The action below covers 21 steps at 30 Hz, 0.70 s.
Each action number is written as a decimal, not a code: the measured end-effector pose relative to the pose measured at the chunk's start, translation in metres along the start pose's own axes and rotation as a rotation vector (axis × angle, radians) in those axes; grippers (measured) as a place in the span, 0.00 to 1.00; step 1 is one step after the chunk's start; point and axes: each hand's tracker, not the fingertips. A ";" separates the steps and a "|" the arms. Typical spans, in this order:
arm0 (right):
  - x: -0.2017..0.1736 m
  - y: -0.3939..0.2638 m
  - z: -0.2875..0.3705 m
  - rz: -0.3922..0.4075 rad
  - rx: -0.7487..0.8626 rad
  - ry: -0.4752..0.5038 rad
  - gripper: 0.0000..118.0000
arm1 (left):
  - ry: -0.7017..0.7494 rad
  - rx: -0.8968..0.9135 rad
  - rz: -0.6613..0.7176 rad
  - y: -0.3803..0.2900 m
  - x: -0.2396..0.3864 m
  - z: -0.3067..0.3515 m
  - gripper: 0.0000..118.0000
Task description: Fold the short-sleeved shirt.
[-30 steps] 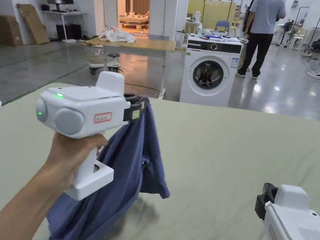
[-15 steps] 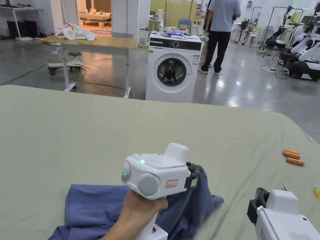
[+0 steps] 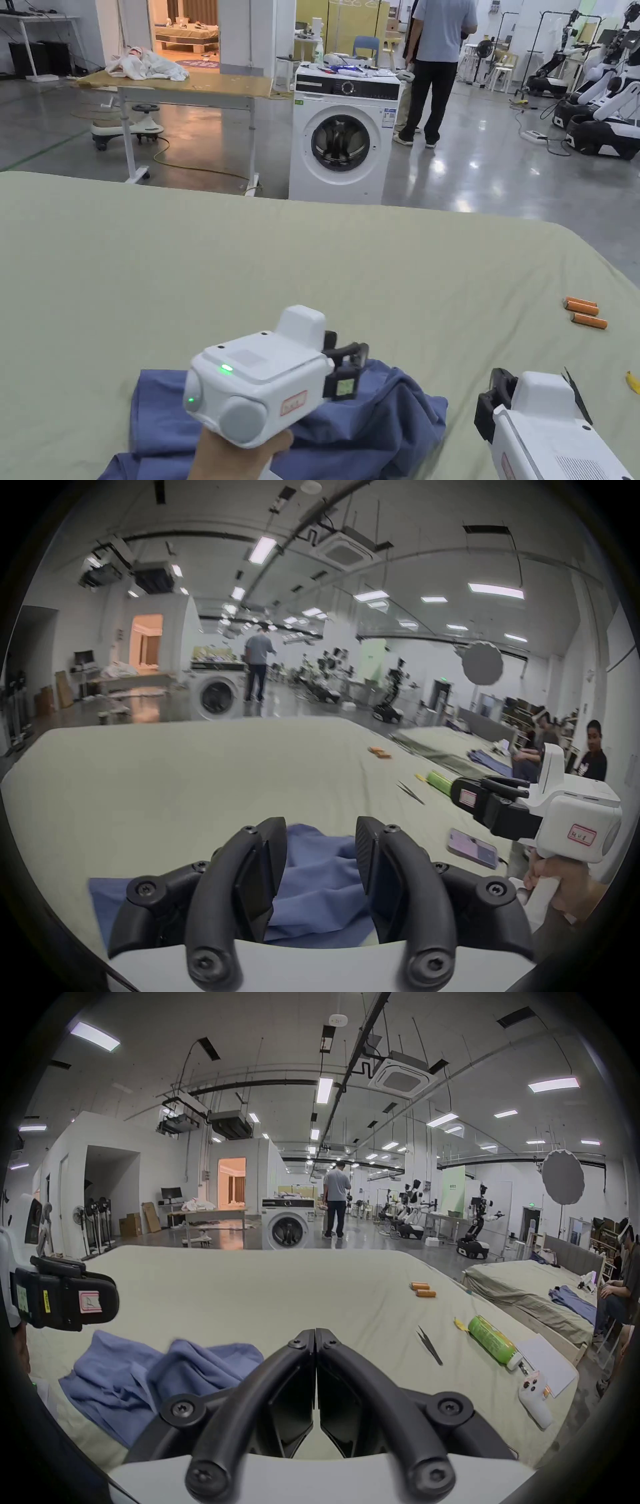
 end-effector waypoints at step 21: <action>-0.071 0.031 0.000 0.023 0.107 0.109 0.00 | 0.536 -0.062 0.178 -0.031 -0.150 0.113 0.00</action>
